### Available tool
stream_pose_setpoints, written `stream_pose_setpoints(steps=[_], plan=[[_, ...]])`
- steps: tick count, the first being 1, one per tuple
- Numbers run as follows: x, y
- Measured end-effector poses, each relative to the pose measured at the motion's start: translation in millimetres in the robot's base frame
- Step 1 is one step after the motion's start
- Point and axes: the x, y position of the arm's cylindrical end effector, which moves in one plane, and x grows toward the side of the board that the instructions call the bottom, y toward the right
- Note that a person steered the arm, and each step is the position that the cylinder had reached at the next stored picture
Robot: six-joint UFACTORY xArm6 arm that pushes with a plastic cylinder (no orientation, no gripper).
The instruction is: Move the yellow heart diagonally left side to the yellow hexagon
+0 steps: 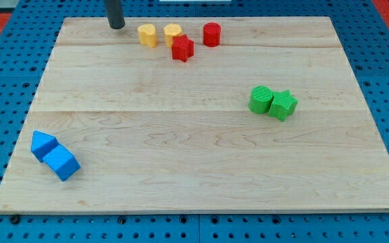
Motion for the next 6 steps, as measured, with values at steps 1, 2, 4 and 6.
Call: stream_pose_setpoints(steps=[1, 2, 4, 6], plan=[[-12.7, 49.4], [-16.0, 74.8], [2.2, 84.8], [66.6, 58.8]])
